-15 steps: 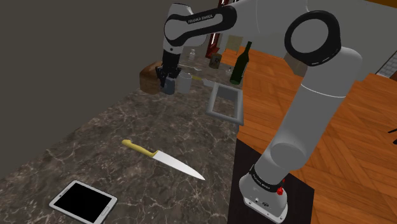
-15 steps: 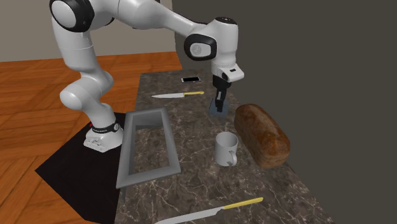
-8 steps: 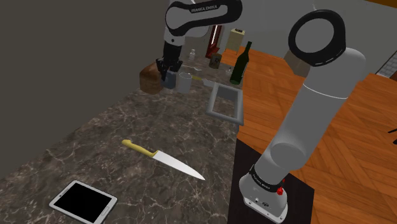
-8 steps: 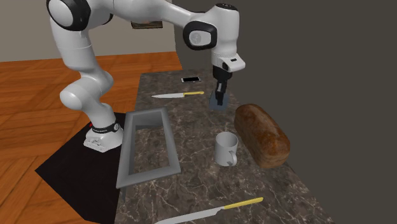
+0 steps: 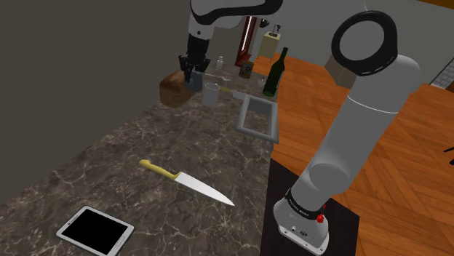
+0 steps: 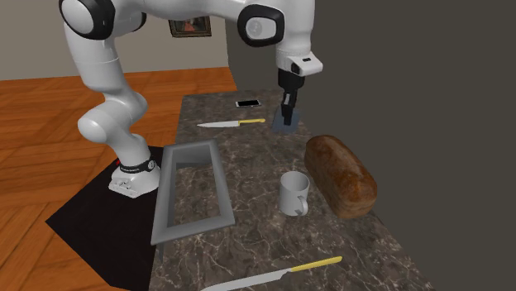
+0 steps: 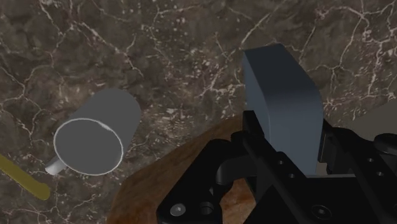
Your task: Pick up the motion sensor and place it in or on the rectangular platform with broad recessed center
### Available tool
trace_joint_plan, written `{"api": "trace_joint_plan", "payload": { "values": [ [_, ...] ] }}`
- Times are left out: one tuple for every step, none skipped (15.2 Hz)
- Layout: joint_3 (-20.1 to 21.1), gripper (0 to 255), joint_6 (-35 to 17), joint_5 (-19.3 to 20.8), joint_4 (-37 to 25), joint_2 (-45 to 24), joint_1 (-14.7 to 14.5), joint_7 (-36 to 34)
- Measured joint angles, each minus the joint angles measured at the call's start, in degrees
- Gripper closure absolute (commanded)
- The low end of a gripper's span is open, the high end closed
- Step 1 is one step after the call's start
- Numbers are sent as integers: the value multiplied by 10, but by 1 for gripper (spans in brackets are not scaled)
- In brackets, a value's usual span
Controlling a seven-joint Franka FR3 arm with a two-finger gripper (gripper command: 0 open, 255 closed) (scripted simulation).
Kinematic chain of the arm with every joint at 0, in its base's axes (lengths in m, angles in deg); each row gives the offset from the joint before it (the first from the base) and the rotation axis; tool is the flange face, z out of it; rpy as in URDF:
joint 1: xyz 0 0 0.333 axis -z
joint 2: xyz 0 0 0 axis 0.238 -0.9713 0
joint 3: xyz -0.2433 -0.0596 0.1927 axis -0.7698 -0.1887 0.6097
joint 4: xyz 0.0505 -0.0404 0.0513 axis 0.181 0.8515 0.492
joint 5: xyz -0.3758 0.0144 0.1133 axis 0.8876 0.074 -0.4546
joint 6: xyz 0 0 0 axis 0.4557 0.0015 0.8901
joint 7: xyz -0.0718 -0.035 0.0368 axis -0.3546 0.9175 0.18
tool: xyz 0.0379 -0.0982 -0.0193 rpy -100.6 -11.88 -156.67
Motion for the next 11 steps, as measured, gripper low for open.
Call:
{"api": "trace_joint_plan", "payload": {
  "values": [
    [0,255,7,0,-8,-1,0,-1],
    [0,255,14,0,-14,0,0,-2],
    [0,255,22,0,-21,0,0,-1],
    [0,255,25,0,-22,3,0,-1],
    [-2,255,25,-1,-14,11,3,4],
    [-5,255,25,-2,-1,23,6,9],
    [-9,255,20,-3,25,44,11,19],
    [-13,255,22,-4,43,62,15,26],
    [-16,255,17,-5,67,82,18,33],
    [-22,255,19,-5,79,95,24,45],
    [-27,255,17,-6,98,111,27,54]
  ]
}}
